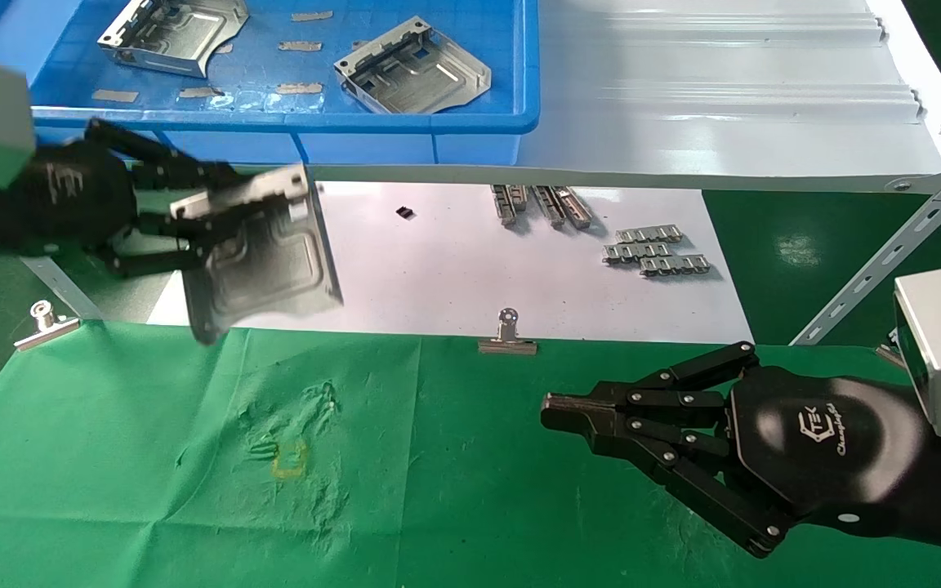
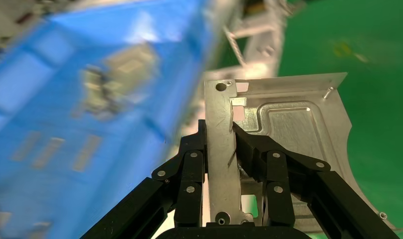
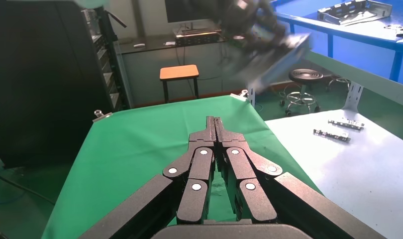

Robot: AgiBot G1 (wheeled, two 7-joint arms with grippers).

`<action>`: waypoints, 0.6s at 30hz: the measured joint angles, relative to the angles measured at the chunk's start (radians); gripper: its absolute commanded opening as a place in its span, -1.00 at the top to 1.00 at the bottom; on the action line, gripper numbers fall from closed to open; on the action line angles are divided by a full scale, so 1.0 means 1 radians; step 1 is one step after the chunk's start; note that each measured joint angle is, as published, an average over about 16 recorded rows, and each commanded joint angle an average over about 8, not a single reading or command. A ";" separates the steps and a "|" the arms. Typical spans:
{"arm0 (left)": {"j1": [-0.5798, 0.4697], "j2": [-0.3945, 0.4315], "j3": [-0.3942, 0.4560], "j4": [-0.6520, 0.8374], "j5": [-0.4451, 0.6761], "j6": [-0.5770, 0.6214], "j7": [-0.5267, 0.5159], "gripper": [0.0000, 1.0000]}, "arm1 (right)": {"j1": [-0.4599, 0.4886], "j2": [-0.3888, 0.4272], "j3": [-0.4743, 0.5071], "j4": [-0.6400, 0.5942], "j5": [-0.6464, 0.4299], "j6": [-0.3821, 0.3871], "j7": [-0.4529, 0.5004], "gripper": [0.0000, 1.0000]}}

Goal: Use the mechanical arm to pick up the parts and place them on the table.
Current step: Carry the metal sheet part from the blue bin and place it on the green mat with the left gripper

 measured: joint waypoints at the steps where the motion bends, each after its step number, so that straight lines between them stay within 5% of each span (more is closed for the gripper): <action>1: 0.024 -0.012 0.017 -0.031 -0.013 0.000 0.007 1.00 | 0.000 0.000 0.000 0.000 0.000 0.000 0.000 1.00; 9: 0.184 -0.080 0.168 -0.207 -0.094 -0.009 0.053 1.00 | 0.000 0.000 0.000 0.000 0.000 0.000 0.000 1.00; 18: 0.234 -0.056 0.287 -0.156 -0.104 -0.025 0.155 1.00 | 0.000 0.000 0.000 0.000 0.000 0.000 0.000 1.00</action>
